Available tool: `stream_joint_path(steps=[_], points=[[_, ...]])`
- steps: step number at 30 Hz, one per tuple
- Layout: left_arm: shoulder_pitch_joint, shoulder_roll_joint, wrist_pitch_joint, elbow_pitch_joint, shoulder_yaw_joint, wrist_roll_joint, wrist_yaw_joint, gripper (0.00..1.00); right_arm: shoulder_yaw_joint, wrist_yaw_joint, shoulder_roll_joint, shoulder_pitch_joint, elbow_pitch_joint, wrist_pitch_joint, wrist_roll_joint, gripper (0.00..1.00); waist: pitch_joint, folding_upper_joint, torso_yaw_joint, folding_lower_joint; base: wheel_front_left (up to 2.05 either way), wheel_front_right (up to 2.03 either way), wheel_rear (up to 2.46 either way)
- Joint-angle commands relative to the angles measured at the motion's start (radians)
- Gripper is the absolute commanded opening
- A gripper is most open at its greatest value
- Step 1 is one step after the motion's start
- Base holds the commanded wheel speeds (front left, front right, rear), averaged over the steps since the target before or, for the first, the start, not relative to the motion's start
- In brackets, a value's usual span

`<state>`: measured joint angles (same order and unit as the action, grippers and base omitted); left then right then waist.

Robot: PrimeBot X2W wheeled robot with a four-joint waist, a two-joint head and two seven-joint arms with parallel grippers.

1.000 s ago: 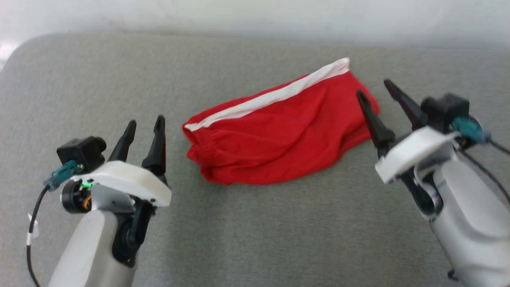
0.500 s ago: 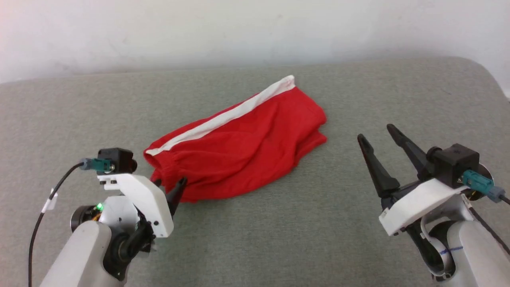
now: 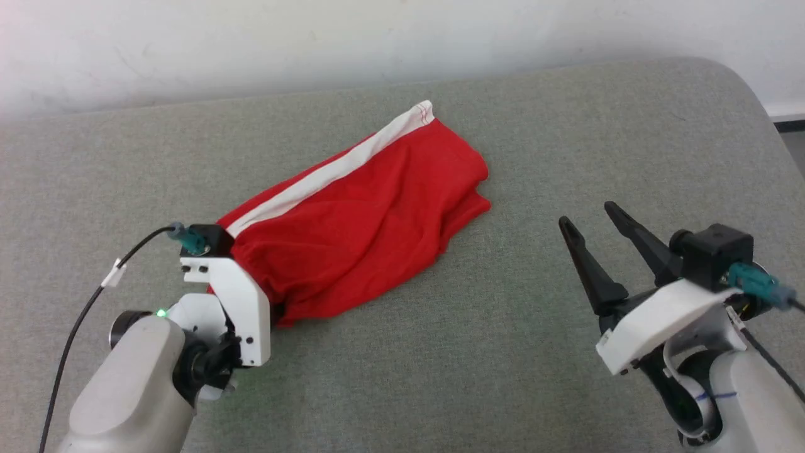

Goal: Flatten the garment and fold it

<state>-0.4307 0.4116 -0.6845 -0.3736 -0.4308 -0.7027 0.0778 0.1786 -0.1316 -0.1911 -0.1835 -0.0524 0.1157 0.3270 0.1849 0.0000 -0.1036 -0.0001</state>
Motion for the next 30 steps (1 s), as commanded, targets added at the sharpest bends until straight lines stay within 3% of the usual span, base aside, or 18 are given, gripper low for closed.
stream_joint_path(steps=[1,2,7,15,21,25,29,30], points=[[0.041,-0.03,-0.033,-0.045,-0.046,0.0,-0.019,0.15,-0.003,0.001,-0.007,-0.019,0.017,0.02,0.023,1.0,0.009,0.0,-0.003,0.0001,0.0,0.0,0.0],[0.041,-0.033,-0.038,-0.048,-0.051,-0.002,-0.023,0.0,-0.003,0.001,-0.013,-0.032,0.03,0.035,0.036,1.0,0.011,0.0,0.0,0.0001,0.0,0.0,0.0],[0.021,-0.04,-0.008,-0.022,-0.054,0.004,-0.034,0.0,0.006,0.001,-0.027,-0.147,0.146,0.134,0.108,1.0,0.029,0.0,0.033,0.0001,0.0,0.0,0.0],[-0.037,-0.051,0.092,0.126,-0.044,0.042,-0.034,0.0,0.057,0.001,-0.03,-0.429,0.468,0.289,0.217,1.0,0.095,0.0,0.142,0.0001,0.0,0.0,0.0],[-0.076,-0.072,0.114,0.208,-0.063,0.064,-0.037,0.0,0.081,0.001,-0.012,-0.619,0.714,0.34,0.226,1.0,0.156,0.0,0.207,0.0001,0.0,0.0,0.0],[-0.087,-0.085,0.128,0.223,-0.072,0.072,-0.036,0.0,0.118,0.001,0.009,-0.684,0.846,0.37,0.236,1.0,0.185,0.0,0.224,0.0001,0.0,0.0,0.0],[-0.082,-0.095,0.143,0.215,-0.076,0.068,-0.037,0.0,0.202,0.001,0.02,-0.682,0.934,0.465,0.268,0.99,0.189,0.0,0.228,0.0001,0.0,0.0,0.0],[-0.08,-0.095,0.147,0.212,-0.076,0.068,-0.037,0.0,0.227,0.001,0.018,-0.676,0.945,0.5,0.279,0.5,0.187,0.0,0.228,0.0001,0.0,0.0,0.0]])
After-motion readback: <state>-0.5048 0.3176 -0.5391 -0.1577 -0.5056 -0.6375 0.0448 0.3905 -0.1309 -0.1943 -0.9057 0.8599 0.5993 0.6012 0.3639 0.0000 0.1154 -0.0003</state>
